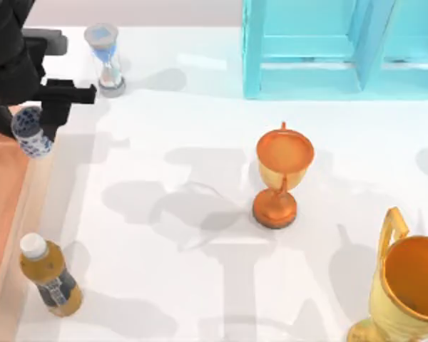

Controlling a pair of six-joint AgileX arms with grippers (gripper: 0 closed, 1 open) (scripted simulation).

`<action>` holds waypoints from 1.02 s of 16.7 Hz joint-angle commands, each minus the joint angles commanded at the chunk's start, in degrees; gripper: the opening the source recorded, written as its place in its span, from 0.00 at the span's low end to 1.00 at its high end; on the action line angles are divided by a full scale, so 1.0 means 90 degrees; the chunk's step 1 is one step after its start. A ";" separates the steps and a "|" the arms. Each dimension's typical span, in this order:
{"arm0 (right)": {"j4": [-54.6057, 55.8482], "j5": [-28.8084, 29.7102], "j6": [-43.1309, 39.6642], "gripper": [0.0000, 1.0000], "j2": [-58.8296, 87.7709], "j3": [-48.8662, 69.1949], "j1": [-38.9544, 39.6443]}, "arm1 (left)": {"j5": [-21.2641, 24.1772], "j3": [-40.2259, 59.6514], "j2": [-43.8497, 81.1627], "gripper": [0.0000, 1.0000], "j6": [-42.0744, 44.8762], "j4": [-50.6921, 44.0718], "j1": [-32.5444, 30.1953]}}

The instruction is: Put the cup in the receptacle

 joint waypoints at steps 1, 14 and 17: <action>0.0000 0.0000 0.0000 1.00 0.0000 0.0000 0.0000 | 0.0018 0.0015 -0.0110 0.00 0.0200 -0.0095 0.0265; 0.0000 0.0000 0.0000 1.00 0.0000 0.0000 0.0000 | 0.0251 0.0147 -0.0735 0.00 0.2491 -0.1409 0.2770; 0.0000 0.0000 0.0000 1.00 0.0000 0.0000 0.0000 | 0.0253 -0.0070 -0.0729 0.00 0.2494 -0.1188 0.2775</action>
